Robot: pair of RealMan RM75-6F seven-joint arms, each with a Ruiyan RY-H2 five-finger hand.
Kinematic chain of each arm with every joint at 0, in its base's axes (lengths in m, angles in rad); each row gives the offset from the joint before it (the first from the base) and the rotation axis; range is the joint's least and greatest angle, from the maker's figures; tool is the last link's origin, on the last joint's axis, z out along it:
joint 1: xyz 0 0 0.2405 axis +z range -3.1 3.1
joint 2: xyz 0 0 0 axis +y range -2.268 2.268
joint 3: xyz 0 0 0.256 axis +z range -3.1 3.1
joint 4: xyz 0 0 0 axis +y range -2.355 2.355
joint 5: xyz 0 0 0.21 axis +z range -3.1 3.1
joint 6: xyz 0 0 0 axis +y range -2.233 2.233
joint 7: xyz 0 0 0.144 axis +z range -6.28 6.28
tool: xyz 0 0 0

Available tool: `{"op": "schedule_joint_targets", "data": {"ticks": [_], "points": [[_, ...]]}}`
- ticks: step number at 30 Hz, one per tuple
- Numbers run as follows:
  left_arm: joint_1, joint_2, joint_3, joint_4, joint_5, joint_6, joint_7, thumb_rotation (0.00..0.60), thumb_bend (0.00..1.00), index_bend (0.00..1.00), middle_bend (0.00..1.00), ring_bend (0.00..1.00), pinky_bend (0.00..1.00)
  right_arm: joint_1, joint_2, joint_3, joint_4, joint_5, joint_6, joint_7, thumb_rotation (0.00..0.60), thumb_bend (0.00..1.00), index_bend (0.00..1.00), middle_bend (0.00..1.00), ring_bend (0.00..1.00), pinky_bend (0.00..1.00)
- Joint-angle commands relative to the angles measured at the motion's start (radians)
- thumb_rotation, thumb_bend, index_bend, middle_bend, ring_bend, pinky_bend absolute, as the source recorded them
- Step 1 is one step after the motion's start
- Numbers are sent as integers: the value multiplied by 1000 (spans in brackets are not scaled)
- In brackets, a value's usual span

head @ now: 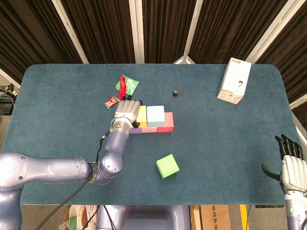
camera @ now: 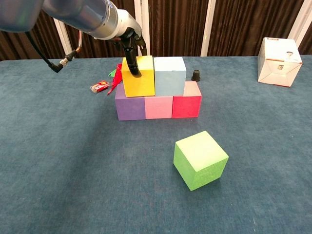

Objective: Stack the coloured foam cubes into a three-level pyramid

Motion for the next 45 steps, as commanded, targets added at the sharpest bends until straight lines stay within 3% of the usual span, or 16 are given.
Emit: {"op": "schedule_joint_targets", "data": {"ticks": [1, 45], "points": [[0, -2, -4, 0, -3, 1, 7, 600, 382, 250, 217, 0, 0, 0, 0, 1, 0, 1, -1, 1, 600, 247, 109, 76, 0, 0], [9, -11, -38, -27, -7, 48, 94, 600, 376, 183, 108, 0, 0, 1, 6, 0, -3, 5, -7, -2, 600, 247, 109, 76, 0, 0]]}}
